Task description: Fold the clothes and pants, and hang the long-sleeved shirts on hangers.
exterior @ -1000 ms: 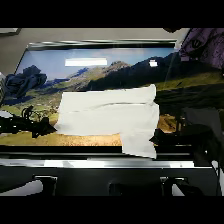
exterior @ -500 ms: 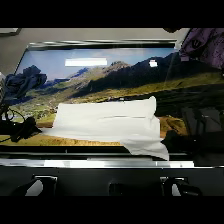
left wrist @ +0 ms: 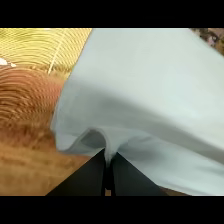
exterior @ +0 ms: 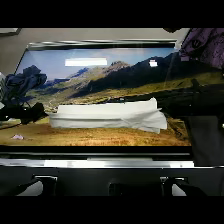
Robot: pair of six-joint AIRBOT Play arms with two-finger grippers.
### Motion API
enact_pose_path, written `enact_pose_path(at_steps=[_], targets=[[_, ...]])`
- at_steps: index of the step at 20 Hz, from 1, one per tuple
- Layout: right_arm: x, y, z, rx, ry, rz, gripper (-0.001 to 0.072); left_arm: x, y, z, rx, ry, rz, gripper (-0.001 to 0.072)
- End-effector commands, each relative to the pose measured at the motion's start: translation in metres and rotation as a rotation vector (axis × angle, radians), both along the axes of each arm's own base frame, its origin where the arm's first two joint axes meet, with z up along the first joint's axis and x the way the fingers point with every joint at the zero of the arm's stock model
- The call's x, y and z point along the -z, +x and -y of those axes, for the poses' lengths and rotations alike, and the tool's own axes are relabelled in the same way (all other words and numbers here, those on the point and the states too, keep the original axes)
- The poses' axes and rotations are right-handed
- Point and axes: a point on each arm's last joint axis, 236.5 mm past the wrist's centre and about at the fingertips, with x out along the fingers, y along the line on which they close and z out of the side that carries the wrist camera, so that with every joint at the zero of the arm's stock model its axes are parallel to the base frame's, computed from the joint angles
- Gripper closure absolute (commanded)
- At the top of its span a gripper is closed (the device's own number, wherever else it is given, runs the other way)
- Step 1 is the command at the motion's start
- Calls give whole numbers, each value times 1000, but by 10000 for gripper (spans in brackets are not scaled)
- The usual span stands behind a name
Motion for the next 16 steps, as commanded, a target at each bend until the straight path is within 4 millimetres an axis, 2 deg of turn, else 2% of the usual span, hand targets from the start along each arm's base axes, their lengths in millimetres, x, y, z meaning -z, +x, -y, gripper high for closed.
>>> enact_pose_path(at_steps=[1, 4, 6, 8, 10, 11, 12, 13, 14, 15, 16], targets=[[25, 66, 11, 21, 6, 48, 684, 18, 49, 1, 20, 16, 22, 694], [43, 99, 23, 66, -7, 66, 684, 38, 78, 7, 48, 12, 0, 694], [61, 111, 19, 70, -10, 58, 684, 50, 93, 11, 65, 9, -13, 694], [82, 115, 8, 43, -26, 37, 683, 59, 104, 15, 77, 7, -21, 694], [101, 113, -5, 19, -26, 2, 683, 69, 107, 19, 71, -5, -48, 693], [110, 110, -5, 20, -32, -26, 682, 72, 106, 21, 76, -9, -55, 693], [115, 107, -3, 22, -38, -46, 639, 73, 106, 23, 77, -11, -58, 686], [115, 104, 5, 31, -54, -66, 513, 72, 107, 22, 75, -12, -54, 589], [112, 98, 13, 24, -63, -97, 385, 69, 107, 21, 73, -11, -50, 405], [104, 93, 23, 12, -64, -126, 238, 65, 106, 19, 71, -12, -47, 313], [95, 87, 39, 13, -55, -156, 138, 58, 106, 16, 73, -12, -47, 305]])
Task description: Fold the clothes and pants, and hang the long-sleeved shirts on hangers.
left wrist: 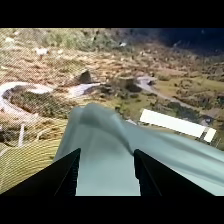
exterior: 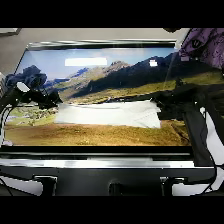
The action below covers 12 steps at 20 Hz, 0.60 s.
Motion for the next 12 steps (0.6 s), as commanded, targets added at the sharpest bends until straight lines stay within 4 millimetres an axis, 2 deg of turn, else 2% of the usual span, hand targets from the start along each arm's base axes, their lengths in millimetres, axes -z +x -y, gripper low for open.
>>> enact_pose_path(at_steps=[1, 2, 3, 5, 8, 12], targets=[[-14, -20, 41, 4, 5, -109, 80, -14, -1, -7, 4, -1, -2, 304], [-21, -25, 60, 29, 33, -118, 39, -24, -2, -12, 3, 4, 5, 304], [-26, -27, 70, 48, 81, -111, 36, -32, -3, -16, 4, 14, 13, 298], [-31, -33, 72, 18, 202, -103, 21, -46, -6, -24, 6, 47, 38, 298], [-16, -37, 55, -54, 295, -127, 19, -59, -7, -30, 10, 80, 65, 298], [12, -41, 13, -163, 360, -186, 19, -64, -6, -30, 11, 81, 73, 298]])
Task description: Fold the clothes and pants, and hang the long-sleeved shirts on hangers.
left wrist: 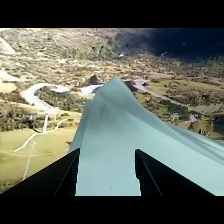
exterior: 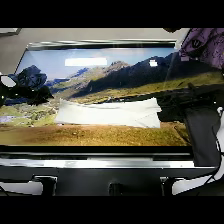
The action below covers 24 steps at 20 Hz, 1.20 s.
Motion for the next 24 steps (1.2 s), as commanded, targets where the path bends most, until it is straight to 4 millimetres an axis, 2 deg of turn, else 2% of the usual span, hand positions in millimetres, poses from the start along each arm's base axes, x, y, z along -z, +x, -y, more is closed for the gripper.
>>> enact_pose_path(at_steps=[1, 4, 5, 6, 7, 8, 9, 10, 11, 12, 13, 15, 17, 19, 21, 24], targets=[[18, -4, -37, -105, 76, -17, 19, -6, -1, -2, 2, 10, 6, 298], [36, -4, -65, -157, 65, -32, 22, -5, -3, -1, 6, 7, -3, 298], [42, -4, -72, -172, 55, -36, 40, -5, -3, -1, 6, 7, -3, 298], [47, -3, -78, -181, 33, -41, 91, -5, -3, -1, 6, 7, -2, 298], [52, -3, -82, -195, 9, -35, 185, -5, -3, 0, 6, 3, -1, 298], [54, -2, -85, -205, -10, -27, 361, -6, -2, 2, 4, -9, 2, 299], [54, -1, -89, -204, -14, -25, 583, -8, -1, 7, 5, -29, 8, 301], [49, 1, -89, -192, -12, -26, 684, -11, 1, 14, 13, -59, 18, 345], [41, 2, -87, -176, -19, -21, 684, -15, 3, 24, 21, -96, 30, 417], [30, 4, -82, -150, -41, -22, 685, -17, 6, 36, 34, -129, 40, 591], [16, 4, -73, -134, -84, -19, 685, -19, 8, 52, 60, -157, 49, 692], [-18, 3, -56, -119, -183, 11, 685, -16, 13, 97, 112, -210, 60, 692], [-53, 0, -40, -92, -271, 42, 685, -7, 18, 155, 171, -259, 71, 693], [-84, -5, -30, -76, -330, 65, 685, 4, 14, 234, 212, -351, 64, 694], [-110, -11, -18, -37, -389, 73, 685, 15, 0, 312, 243, -448, 56, 694], [-143, -17, -4, 11, -454, 91, 685, 25, -23, 409, 301, -535, 52, 694]])
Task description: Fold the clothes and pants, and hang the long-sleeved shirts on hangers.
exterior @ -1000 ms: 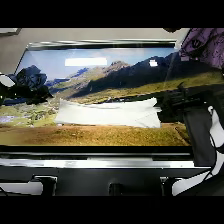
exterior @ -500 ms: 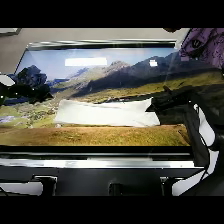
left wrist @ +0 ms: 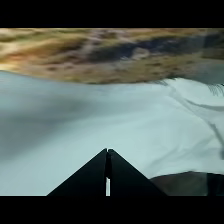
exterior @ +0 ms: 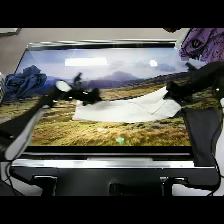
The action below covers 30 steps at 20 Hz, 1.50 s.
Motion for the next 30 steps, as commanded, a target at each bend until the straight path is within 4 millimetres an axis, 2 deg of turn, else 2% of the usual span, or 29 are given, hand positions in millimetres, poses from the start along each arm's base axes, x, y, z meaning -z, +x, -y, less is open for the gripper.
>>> enact_pose_path(at_steps=[1, 4, 6, 8, 11, 13, 16, 18, 19, 20, 21, 23, 26, 28, 30], targets=[[-42, -12, 19, 65, -87, 23, 684, 8, -28, 119, 36, -140, -22, 694], [-60, -17, 19, 85, -89, 30, 684, 18, -53, 188, 86, -195, -79, 694], [-63, -20, 18, 84, -89, 26, 684, 21, -59, 222, 97, -226, -55, 694], [-62, -26, 17, 79, -87, 2, 684, 23, -57, 242, 37, -270, -64, 694], [-61, -26, 18, 79, -91, -1, 684, 40, -53, 252, -58, -287, -111, 694], [-62, -24, 19, 83, -94, 8, 684, 50, -59, 253, -55, -280, -141, 694], [-63, -14, 24, 134, -100, 38, 684, 46, -56, 234, -1, -271, -184, 695], [-67, -5, 19, 187, -63, 57, 685, 30, -38, 201, 57, -219, -128, 696], [-70, -2, 14, 211, -31, 63, 685, 22, -26, 177, 70, -172, -98, 696], [-73, 2, 7, 233, -2, 68, 685, 10, -10, 144, 73, -111, -65, 696], [-74, 5, -2, 246, 9, 70, 685, 0, 6, 108, 65, -42, -37, 696], [-76, 11, -28, 262, 37, 76, 685, -27, 33, 18, 38, 124, 30, 695], [-81, 26, -84, 298, 106, 107, 685, -73, 50, -123, -60, 352, 77, 694], [-79, 34, -129, 296, 158, 122, 685, -105, 48, -195, -124, 435, 105, 694], [-67, 35, -174, 275, 193, 104, 685, -130, 41, -246, -194, 454, 115, 693]])
